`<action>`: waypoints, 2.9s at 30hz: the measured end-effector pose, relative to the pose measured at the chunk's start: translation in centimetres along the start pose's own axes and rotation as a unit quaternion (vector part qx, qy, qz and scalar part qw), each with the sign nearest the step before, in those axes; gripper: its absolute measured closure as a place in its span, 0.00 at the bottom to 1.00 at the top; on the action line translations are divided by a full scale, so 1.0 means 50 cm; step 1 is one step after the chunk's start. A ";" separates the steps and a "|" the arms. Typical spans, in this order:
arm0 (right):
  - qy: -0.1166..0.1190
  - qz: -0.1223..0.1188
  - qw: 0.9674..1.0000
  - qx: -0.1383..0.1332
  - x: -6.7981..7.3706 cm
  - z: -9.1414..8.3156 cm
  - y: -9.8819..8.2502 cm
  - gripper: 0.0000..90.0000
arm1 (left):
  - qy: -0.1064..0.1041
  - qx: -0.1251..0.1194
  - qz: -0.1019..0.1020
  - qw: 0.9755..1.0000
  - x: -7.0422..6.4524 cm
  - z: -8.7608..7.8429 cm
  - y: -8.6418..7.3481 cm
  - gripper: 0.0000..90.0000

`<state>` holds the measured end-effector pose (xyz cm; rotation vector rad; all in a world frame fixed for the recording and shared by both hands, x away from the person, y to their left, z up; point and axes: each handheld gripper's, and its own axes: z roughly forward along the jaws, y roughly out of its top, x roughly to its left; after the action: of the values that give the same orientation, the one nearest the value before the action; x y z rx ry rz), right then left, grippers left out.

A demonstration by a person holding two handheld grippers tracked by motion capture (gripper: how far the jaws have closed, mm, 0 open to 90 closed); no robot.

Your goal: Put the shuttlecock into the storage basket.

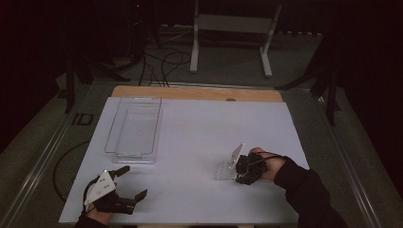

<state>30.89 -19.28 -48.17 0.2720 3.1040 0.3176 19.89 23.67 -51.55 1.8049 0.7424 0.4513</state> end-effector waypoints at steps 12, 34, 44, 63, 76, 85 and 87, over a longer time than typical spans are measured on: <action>0.019 -0.052 0.997 -0.046 0.018 -0.006 0.012 0.73 | 0.000 0.001 0.000 1.000 0.000 0.001 0.000 0.00; 0.029 -0.064 0.993 -0.096 0.028 -0.022 0.023 0.73 | -0.006 0.000 -0.006 1.000 0.000 0.001 0.006 0.00; 0.023 -0.064 0.994 -0.084 0.028 -0.027 0.025 0.73 | 0.001 0.014 0.000 1.000 -0.004 -0.002 0.032 0.00; 0.030 -0.072 0.993 -0.086 0.036 -0.036 0.035 0.73 | -0.018 0.058 0.052 0.997 0.016 -0.028 0.139 0.00; 0.035 -0.083 0.992 -0.088 0.041 -0.039 0.042 0.73 | -0.054 0.087 0.068 0.992 0.008 0.010 0.208 0.00; 0.036 -0.088 0.992 -0.086 0.043 -0.039 0.041 0.73 | -0.061 0.149 0.064 0.985 0.001 0.049 0.248 0.00; 0.036 -0.090 0.992 -0.086 0.043 -0.037 0.042 0.73 | -0.063 0.155 0.061 0.984 0.001 0.056 0.258 0.00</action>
<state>29.06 -17.27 -45.92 -0.0213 3.1129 0.5961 25.16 18.83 -40.43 2.1582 0.6418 0.3109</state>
